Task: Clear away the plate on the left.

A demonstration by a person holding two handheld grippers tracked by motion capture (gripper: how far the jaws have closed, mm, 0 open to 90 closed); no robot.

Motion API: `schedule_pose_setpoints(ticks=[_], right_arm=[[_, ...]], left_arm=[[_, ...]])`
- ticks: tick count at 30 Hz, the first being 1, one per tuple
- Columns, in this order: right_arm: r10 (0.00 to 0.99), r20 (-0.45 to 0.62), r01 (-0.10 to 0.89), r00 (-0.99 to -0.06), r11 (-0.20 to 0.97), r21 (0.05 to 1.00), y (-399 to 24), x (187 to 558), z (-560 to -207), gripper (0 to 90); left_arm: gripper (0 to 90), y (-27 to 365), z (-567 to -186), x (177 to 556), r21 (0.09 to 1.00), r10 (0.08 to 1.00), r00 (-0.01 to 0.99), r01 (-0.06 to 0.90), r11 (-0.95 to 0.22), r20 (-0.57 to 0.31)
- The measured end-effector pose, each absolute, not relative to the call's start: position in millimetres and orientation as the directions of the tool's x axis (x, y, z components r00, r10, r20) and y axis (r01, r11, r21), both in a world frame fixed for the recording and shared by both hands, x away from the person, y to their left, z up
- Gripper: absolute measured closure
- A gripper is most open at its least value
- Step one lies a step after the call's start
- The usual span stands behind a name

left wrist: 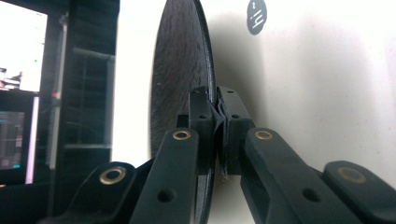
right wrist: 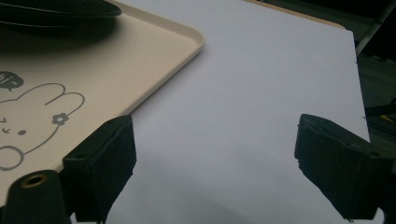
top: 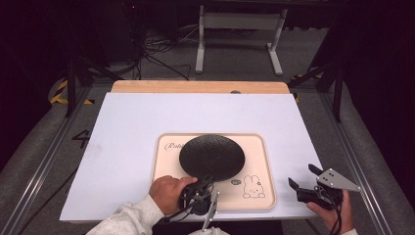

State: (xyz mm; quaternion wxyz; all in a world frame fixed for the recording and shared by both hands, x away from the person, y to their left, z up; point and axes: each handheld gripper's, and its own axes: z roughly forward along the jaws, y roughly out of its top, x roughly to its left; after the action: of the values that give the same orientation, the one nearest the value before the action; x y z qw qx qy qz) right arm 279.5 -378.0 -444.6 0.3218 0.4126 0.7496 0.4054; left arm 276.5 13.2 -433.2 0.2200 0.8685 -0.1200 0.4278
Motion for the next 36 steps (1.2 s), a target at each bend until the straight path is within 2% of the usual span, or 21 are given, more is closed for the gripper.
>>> schedule_pose_setpoints(ticks=[6, 13, 22, 36], right_arm=[[0.877, -0.151, 0.361, -0.457, 0.338, 0.869, -376.8, 280.5, -445.5, 13.4], [0.879, -0.156, 0.342, -0.451, 0.332, 0.879, -376.8, 278.6, -443.2, 13.5], [0.880, -0.160, 0.337, -0.447, 0.332, 0.881, -377.0, 278.5, -443.4, 13.6], [0.881, -0.159, 0.342, -0.446, 0.332, 0.879, -377.4, 278.1, -443.8, 13.6]], left_arm=[[86.7, 12.7, -435.0, 276.9, 0.302, -0.011, 0.618, -0.399, -0.866, 0.786], [81.5, 19.1, -439.0, 279.0, 0.369, 0.021, 0.708, -0.341, -0.865, 0.706], [77.7, 15.5, -449.5, 276.9, 0.381, -0.004, 0.770, -0.320, -0.868, 0.638], [76.2, 15.9, -449.2, 277.5, 0.424, 0.013, 0.800, -0.304, -0.853, 0.600]])
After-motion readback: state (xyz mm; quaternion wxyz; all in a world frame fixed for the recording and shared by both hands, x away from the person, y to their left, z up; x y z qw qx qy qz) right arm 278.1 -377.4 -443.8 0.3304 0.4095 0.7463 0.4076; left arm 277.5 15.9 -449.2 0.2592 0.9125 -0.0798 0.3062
